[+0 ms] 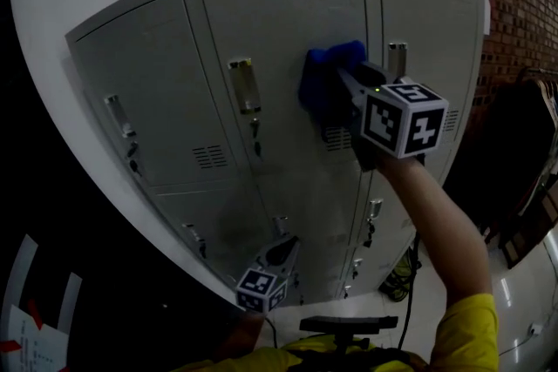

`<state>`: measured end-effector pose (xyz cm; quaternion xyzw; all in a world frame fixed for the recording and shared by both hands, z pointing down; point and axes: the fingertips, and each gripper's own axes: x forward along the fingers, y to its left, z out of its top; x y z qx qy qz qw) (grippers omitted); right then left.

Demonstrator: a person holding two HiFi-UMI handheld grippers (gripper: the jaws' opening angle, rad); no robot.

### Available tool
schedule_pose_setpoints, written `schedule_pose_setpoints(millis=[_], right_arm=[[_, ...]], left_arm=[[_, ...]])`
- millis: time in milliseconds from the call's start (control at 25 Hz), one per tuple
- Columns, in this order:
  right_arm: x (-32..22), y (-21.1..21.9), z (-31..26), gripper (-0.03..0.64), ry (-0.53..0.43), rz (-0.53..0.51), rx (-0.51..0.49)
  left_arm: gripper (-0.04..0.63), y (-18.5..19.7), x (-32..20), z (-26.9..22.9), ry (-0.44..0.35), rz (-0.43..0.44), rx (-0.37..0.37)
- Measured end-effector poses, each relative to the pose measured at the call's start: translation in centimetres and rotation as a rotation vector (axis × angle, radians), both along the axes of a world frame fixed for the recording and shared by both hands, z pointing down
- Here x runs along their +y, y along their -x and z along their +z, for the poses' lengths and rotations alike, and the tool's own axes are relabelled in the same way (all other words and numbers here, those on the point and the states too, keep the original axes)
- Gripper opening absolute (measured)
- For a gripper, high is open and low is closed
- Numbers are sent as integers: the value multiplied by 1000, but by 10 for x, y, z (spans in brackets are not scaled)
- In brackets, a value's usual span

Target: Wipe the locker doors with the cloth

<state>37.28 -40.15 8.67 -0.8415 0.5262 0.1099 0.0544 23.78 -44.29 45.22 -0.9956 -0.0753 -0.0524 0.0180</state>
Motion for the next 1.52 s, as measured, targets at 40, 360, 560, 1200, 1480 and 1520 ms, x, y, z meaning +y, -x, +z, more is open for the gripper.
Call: schedule_pose_setpoints(millis=[40, 360, 560, 1200, 1480, 1520], right_arm=[[-19, 16, 9, 66, 21, -55, 1], [-104, 62, 70, 66, 81, -167, 41], [-88, 49, 68, 64, 88, -153, 32], [7, -12, 81, 66, 12, 31, -78], [-125, 74, 154, 66, 125, -274, -159], [-135, 81, 158, 66, 126, -286, -148]], left_arm=[[6, 5, -5, 2, 4, -17, -1], [6, 40, -38, 12, 36, -134, -8], [6, 34, -33, 14, 41, -111, -17], [6, 16, 3, 9, 20, 2, -13], [6, 58, -27, 14, 35, -141, -27], [5, 63, -31, 17, 38, -156, -29]])
